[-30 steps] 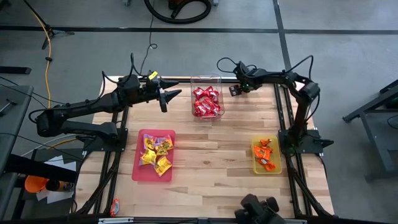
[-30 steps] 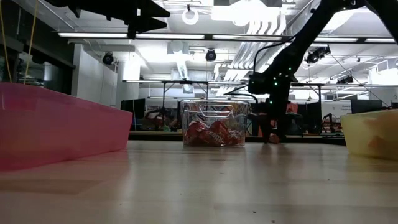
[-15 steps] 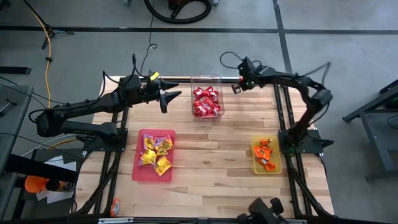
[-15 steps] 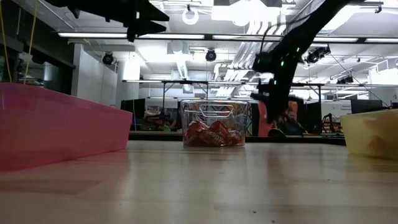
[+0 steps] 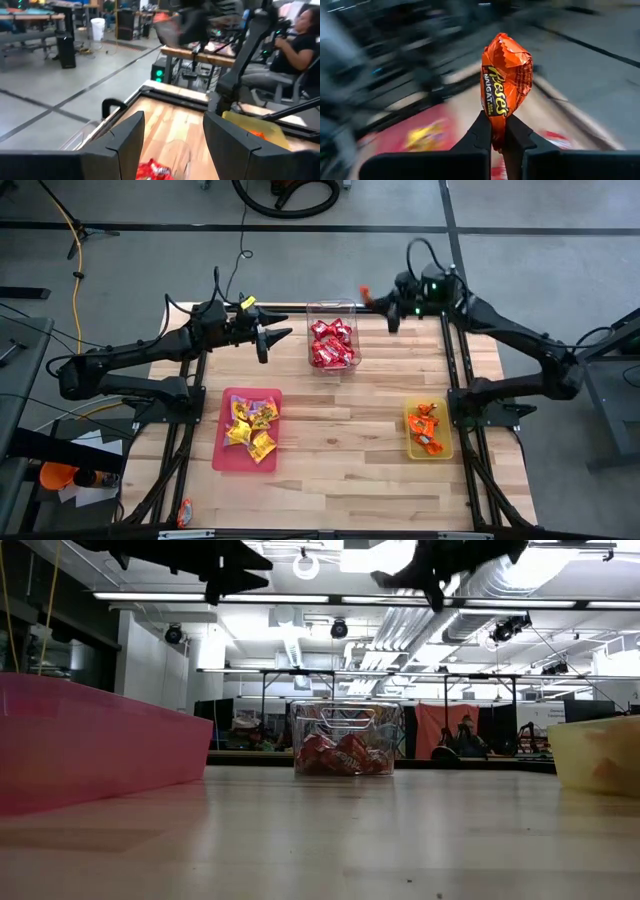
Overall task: Sort candy
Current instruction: Put the top orange candy into the yellow bin
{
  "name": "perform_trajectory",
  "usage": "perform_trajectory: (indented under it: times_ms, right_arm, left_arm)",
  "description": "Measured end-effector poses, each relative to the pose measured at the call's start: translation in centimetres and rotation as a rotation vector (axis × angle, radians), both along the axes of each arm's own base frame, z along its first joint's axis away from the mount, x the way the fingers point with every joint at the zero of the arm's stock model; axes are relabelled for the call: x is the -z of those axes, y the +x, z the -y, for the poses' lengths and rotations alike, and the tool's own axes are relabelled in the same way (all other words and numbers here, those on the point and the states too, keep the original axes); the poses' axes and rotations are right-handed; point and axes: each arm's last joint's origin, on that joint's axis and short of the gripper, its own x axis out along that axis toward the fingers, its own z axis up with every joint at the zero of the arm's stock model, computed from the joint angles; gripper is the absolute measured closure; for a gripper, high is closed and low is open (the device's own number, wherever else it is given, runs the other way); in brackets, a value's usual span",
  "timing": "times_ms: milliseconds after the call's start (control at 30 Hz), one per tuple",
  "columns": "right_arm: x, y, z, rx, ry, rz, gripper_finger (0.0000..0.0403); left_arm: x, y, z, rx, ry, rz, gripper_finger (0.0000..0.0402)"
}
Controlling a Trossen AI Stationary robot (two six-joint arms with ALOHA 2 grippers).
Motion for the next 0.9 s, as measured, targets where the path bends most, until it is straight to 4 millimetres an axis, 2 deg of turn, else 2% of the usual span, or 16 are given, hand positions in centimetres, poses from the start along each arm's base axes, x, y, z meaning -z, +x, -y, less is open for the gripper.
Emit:
perform_trajectory:
  times_ms: [67,200,300,400,633,767,900]
  right_arm:
    - [-0.4,0.9,-2.1,-0.123,-0.037,0.020,0.0398]
    - [0.1,3.1,-6.1,-0.327,-0.143,-0.012,0.0399]
    - [0.6,4.5,-8.2,-0.374,-0.208,-0.040,0.0397]
    - [0.7,5.0,-9.0,-0.366,-0.236,-0.043,0.0397]
    - [0.7,4.9,-8.5,-0.348,-0.211,-0.042,0.0397]
    - [0.8,4.1,-9.1,-0.445,-0.016,-0.055,0.0396]
    - [1.4,2.2,-11.5,-0.543,0.223,-0.206,0.0396]
  left_arm:
    - [-0.2,0.1,0.2,0.025,0.008,0.023,0.0211]
    - [-0.7,0.4,0.9,0.083,0.032,0.064,0.0211]
    - [-0.8,0.7,1.7,0.124,0.039,0.076,0.0211]
    - [-0.8,1.0,2.9,0.181,0.081,0.065,0.0211]
    - [-0.8,1.4,4.6,0.234,0.148,0.052,0.0211]
    - [-0.7,1.4,4.6,0.231,0.100,0.061,0.0211]
    - [-0.7,1.4,4.6,0.227,0.034,0.070,0.0211]
